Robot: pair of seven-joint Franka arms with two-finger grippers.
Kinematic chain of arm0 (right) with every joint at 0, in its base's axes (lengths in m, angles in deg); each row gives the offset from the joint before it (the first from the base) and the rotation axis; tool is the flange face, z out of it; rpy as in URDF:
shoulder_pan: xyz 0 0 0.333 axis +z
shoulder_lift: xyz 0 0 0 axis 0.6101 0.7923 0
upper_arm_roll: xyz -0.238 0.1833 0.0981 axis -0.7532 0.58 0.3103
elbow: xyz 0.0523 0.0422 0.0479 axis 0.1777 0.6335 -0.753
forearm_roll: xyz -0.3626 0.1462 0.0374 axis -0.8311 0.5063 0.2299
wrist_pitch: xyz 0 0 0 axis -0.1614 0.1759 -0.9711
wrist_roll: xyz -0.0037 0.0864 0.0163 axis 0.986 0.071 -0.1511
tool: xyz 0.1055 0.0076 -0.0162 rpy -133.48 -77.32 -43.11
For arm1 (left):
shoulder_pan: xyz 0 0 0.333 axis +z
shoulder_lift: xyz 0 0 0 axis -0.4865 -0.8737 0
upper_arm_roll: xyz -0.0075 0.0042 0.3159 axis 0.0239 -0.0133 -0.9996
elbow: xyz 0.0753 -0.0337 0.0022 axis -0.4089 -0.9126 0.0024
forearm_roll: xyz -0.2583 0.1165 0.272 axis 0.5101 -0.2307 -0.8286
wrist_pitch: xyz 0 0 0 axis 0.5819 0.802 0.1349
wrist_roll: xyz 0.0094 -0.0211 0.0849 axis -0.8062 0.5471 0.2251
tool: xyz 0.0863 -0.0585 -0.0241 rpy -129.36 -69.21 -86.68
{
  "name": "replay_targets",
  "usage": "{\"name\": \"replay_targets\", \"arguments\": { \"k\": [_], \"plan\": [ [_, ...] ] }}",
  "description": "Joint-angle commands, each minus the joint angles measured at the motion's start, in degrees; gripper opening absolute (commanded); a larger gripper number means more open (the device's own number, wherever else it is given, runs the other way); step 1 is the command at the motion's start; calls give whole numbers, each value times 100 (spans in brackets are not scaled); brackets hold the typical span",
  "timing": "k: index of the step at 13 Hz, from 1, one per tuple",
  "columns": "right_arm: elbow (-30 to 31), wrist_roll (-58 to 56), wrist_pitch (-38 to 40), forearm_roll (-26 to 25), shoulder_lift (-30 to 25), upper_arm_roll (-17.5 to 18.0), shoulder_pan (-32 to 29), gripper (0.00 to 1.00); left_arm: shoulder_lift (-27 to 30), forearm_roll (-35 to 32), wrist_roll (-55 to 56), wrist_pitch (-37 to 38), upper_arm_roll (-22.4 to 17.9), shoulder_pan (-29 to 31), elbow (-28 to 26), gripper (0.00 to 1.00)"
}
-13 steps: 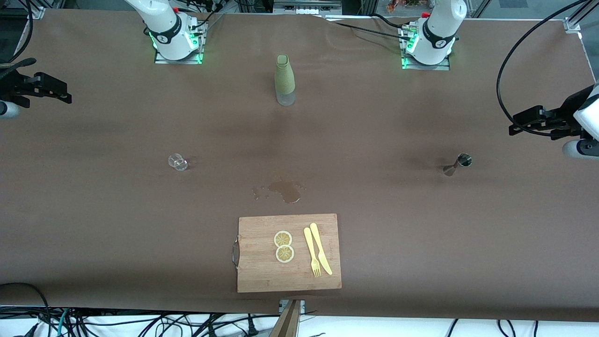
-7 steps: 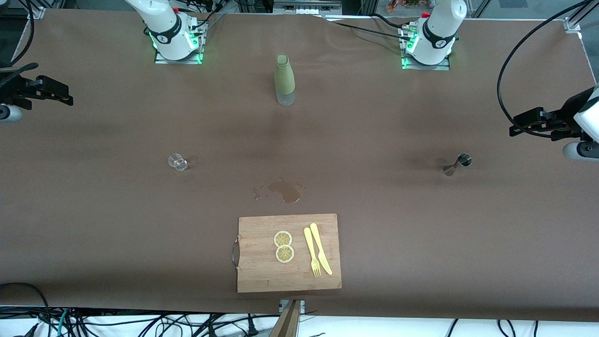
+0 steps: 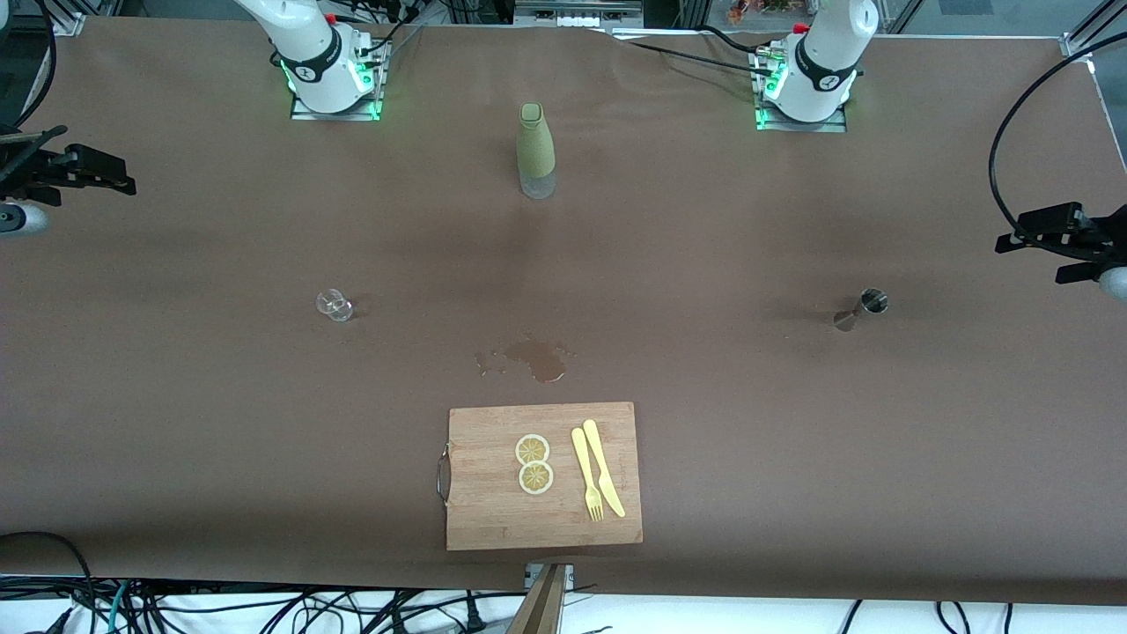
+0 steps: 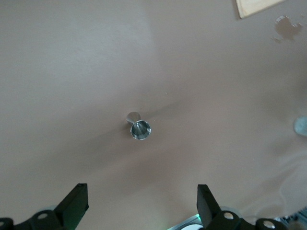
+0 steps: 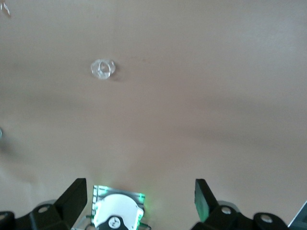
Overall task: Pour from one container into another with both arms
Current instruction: 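Move the right gripper toward the glass while the left gripper approaches the jigger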
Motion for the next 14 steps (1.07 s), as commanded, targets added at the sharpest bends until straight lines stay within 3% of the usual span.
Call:
{"name": "replay_targets", "arguments": {
  "k": [1,4,7,11,14],
  "plan": [
    [13,-484,195,15,76,-5,-44,100,5,410,-1049,37,-270,-21,-312,100],
    [13,-1817,266,848,400,-75,-429,100,-188,1015,-2647,64,-744,-12,-646,100],
    [30,-3153,222,1149,691,-75,-773,100,-539,1885,-4360,64,-1315,-3,-1173,100],
    [337,-5271,-42,2001,1393,-84,-1405,100,-1066,2817,-6629,186,-1378,269,-1657,100],
    [504,-6503,-427,2659,1798,-75,-1626,100,-1689,3328,-7930,432,-1378,471,-1667,100]
  ]
}}
